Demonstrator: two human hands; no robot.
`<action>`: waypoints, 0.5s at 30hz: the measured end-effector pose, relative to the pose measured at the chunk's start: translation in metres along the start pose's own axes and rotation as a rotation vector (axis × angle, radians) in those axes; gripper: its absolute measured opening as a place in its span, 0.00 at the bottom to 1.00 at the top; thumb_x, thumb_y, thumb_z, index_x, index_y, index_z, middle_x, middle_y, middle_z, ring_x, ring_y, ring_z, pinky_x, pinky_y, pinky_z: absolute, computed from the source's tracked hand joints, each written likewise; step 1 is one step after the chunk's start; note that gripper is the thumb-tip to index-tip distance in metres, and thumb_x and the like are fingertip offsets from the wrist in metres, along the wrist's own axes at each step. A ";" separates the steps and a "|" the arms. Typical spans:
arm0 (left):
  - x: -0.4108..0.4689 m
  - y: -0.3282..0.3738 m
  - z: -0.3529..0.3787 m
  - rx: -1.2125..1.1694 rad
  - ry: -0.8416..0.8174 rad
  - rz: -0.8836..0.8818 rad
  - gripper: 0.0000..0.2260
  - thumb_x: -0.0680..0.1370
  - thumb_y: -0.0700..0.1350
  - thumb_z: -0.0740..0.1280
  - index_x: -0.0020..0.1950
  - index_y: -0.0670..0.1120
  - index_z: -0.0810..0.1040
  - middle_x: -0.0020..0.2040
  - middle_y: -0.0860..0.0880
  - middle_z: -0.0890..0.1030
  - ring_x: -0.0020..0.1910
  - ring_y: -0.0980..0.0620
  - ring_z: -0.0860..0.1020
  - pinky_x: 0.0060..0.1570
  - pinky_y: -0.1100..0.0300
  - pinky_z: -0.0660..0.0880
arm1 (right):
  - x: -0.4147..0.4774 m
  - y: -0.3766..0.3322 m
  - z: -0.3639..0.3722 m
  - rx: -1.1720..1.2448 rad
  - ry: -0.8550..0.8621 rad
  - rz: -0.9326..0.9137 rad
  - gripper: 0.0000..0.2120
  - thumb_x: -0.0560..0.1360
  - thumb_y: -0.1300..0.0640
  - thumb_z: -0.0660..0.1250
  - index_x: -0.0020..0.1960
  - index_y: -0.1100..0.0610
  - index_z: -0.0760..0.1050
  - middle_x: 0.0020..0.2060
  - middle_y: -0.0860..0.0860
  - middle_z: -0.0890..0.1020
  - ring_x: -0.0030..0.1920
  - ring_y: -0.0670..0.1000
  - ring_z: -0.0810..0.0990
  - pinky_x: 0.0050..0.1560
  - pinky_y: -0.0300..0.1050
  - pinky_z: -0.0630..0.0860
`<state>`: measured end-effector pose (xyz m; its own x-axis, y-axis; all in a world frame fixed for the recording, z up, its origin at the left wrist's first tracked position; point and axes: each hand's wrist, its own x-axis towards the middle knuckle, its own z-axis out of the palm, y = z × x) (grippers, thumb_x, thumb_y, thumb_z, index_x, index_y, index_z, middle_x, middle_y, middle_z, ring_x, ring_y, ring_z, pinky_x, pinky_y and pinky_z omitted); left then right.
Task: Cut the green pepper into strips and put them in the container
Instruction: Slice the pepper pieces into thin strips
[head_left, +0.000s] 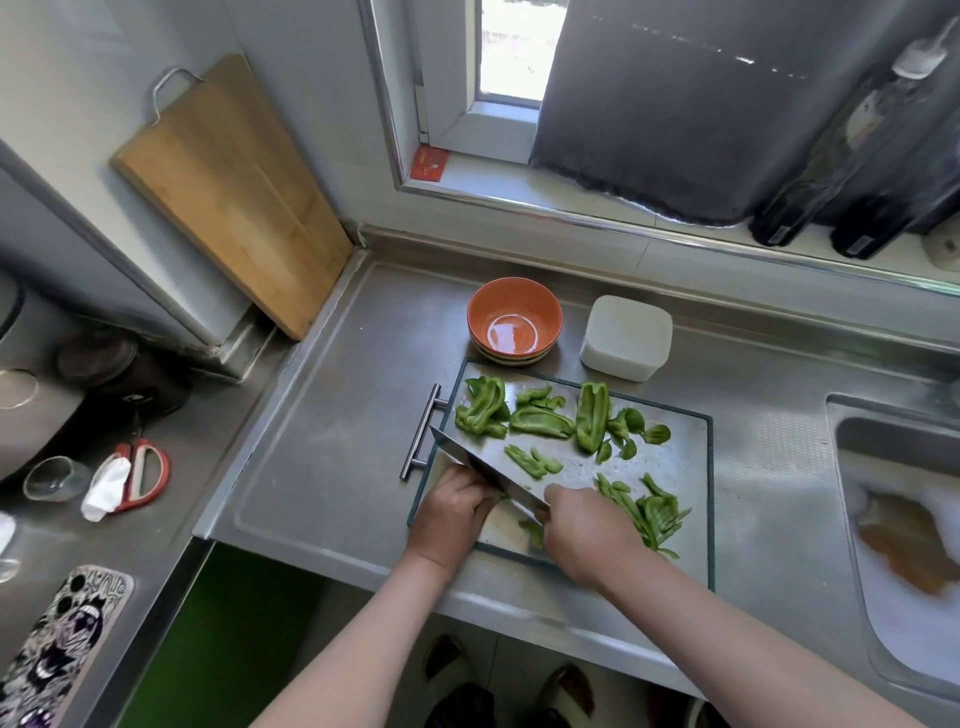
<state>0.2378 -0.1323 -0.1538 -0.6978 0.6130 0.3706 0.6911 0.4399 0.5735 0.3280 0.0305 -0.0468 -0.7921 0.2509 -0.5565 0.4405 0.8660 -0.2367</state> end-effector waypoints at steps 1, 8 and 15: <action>0.000 0.001 0.000 -0.001 -0.002 0.003 0.00 0.72 0.40 0.75 0.41 0.44 0.86 0.43 0.48 0.83 0.47 0.52 0.76 0.47 0.63 0.74 | 0.000 0.002 0.001 0.007 -0.004 0.000 0.03 0.77 0.60 0.57 0.48 0.55 0.69 0.39 0.53 0.74 0.39 0.57 0.74 0.33 0.46 0.66; -0.003 0.003 0.002 -0.015 0.019 0.017 0.07 0.77 0.43 0.68 0.42 0.43 0.85 0.42 0.48 0.82 0.45 0.50 0.76 0.45 0.59 0.75 | 0.017 -0.004 -0.002 0.045 -0.028 -0.002 0.06 0.77 0.61 0.57 0.50 0.54 0.71 0.43 0.53 0.76 0.44 0.57 0.76 0.40 0.47 0.71; -0.002 0.006 -0.005 -0.013 0.022 0.019 0.06 0.77 0.43 0.69 0.43 0.44 0.84 0.43 0.49 0.81 0.44 0.50 0.78 0.44 0.60 0.76 | 0.016 0.009 -0.004 0.021 -0.013 -0.005 0.05 0.79 0.58 0.58 0.49 0.54 0.72 0.42 0.52 0.76 0.42 0.57 0.75 0.38 0.47 0.69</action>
<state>0.2419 -0.1339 -0.1476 -0.6891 0.6060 0.3975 0.7015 0.4200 0.5757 0.3180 0.0437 -0.0546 -0.7887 0.2411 -0.5655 0.4458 0.8577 -0.2561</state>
